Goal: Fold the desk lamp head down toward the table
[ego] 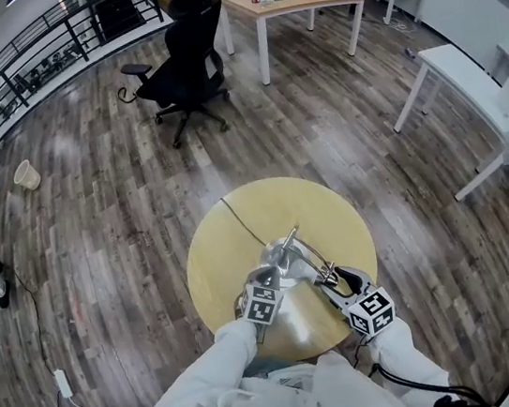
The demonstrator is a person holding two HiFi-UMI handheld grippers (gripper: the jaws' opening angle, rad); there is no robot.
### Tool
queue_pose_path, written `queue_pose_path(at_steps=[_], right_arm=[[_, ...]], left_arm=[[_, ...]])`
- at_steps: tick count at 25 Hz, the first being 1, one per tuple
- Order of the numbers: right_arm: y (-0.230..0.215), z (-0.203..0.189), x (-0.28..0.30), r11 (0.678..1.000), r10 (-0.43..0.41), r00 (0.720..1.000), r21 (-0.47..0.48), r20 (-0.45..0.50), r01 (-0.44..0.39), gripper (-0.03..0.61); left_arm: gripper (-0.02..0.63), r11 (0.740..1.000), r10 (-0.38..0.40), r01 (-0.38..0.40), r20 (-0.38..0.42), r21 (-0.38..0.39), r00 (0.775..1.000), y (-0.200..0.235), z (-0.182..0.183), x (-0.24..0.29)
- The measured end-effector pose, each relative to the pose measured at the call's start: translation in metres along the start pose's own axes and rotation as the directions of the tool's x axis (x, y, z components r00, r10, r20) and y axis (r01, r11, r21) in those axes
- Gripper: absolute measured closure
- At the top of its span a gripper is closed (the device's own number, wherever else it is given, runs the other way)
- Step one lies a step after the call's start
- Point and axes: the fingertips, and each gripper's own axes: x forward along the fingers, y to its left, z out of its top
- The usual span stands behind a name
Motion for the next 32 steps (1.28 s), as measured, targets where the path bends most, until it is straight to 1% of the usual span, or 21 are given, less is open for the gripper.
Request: queue_pose_path(at_steps=[1, 3, 5, 6, 8, 10, 11, 13, 15, 17, 21, 25, 28, 32], right_arm=[[0.000, 0.001, -0.003, 1.000, -0.009, 1.000, -0.007, 0.009, 0.009, 0.357], [-0.003, 0.003, -0.014, 0.999, -0.036, 0.999, 0.009, 0.038, 0.036, 0.357], [-0.006, 0.012, -0.031, 0.994, -0.106, 0.990, 0.051, 0.090, 0.102, 0.359], [-0.006, 0.019, -0.042, 0.986, -0.153, 0.981, 0.078, 0.122, 0.144, 0.359], [0.002, 0.037, -0.062, 0.968, -0.242, 0.952, 0.118, 0.189, 0.223, 0.360], [0.021, 0.054, -0.074, 0.953, -0.300, 0.920, 0.125, 0.250, 0.277, 0.369], [0.031, 0.059, -0.074, 0.946, -0.321, 0.907, 0.127, 0.271, 0.297, 0.404], [0.045, 0.059, -0.063, 0.934, -0.356, 0.893, 0.142, 0.276, 0.329, 0.556], [0.051, 0.050, -0.040, 0.926, -0.371, 0.898, 0.161, 0.237, 0.341, 0.561], [0.056, 0.046, -0.026, 0.926, -0.367, 0.907, 0.167, 0.205, 0.337, 0.566], [0.063, 0.056, -0.023, 0.938, -0.344, 0.914, 0.129, 0.212, 0.323, 0.567], [0.065, 0.063, -0.031, 0.942, -0.329, 0.918, 0.142, 0.221, 0.304, 0.567], [0.070, 0.067, -0.037, 0.942, -0.333, 0.912, 0.138, 0.239, 0.307, 0.567], [0.086, 0.061, -0.056, 0.932, -0.356, 0.901, 0.170, 0.248, 0.321, 0.566]], left_arm=[[0.615, 1.000, 0.011, -0.011, 0.008, 0.003, 1.000, 0.002, 0.002, -0.002], [0.615, 0.999, 0.040, -0.039, 0.059, -0.024, 0.997, 0.009, 0.007, -0.011], [0.615, 0.998, 0.048, -0.041, 0.119, -0.056, 0.992, 0.012, 0.012, -0.030], [0.615, 0.998, 0.047, -0.039, 0.147, -0.059, 0.988, 0.011, 0.015, -0.042], [0.615, 0.997, 0.050, -0.038, 0.203, -0.065, 0.978, 0.006, 0.025, -0.071], [0.615, 0.993, 0.062, -0.034, 0.257, -0.110, 0.964, -0.001, 0.037, -0.102], [0.615, 0.989, 0.067, -0.026, 0.277, -0.147, 0.958, -0.006, 0.042, -0.115], [0.615, 0.975, 0.069, 0.000, 0.305, -0.220, 0.950, -0.017, 0.050, -0.133], [0.615, 0.967, 0.065, 0.019, 0.314, -0.256, 0.947, -0.027, 0.053, -0.137], [0.615, 0.968, 0.056, 0.024, 0.309, -0.248, 0.949, -0.036, 0.053, -0.138], [0.615, 0.975, 0.061, 0.012, 0.322, -0.221, 0.945, -0.046, 0.059, -0.146], [0.615, 0.973, 0.114, -0.036, 0.340, -0.229, 0.934, -0.048, 0.063, -0.159], [0.615, 0.970, 0.156, -0.075, 0.357, -0.230, 0.921, -0.047, 0.066, -0.175], [0.615, 0.969, 0.164, -0.076, 0.382, -0.236, 0.910, -0.056, 0.059, -0.205]])
